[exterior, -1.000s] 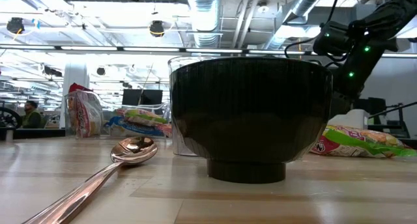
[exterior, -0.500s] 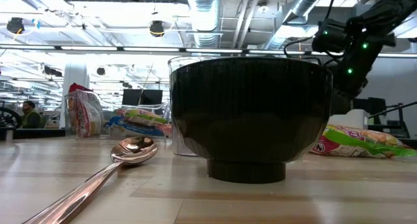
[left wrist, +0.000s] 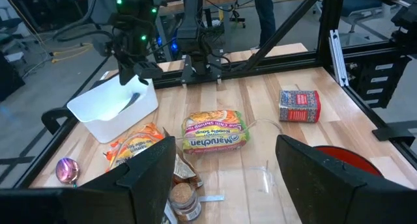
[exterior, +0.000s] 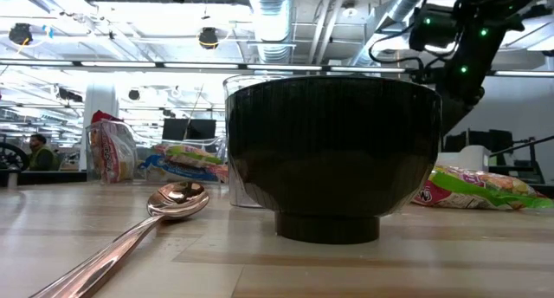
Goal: Pick & Place Food Item
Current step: Put the bottom blue spoon into the white bin, then put the red spice can into the bottom transparent bin
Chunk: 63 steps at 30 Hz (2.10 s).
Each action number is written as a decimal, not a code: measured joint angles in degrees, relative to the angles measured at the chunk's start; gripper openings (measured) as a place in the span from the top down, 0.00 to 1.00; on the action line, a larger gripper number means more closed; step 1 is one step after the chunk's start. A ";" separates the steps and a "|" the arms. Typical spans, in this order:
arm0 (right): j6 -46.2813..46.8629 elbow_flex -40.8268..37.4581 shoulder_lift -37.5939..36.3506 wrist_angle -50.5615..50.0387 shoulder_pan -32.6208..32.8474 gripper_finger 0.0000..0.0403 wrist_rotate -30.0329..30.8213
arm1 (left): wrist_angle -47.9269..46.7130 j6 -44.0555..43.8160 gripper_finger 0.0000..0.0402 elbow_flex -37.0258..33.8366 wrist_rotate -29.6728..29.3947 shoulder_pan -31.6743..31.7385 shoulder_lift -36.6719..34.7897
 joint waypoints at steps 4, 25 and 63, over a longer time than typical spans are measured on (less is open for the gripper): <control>0.02 0.03 0.90 0.25 -1.12 1.00 -0.91 | -0.07 -0.02 0.36 0.00 0.00 0.00 0.02; 15.28 0.87 8.41 -7.42 0.34 1.00 -3.17 | -0.15 1.52 0.36 0.00 0.00 0.17 0.02; 18.33 2.02 3.98 -13.21 2.54 1.00 0.98 | -0.15 2.63 0.36 -0.02 0.00 0.16 0.02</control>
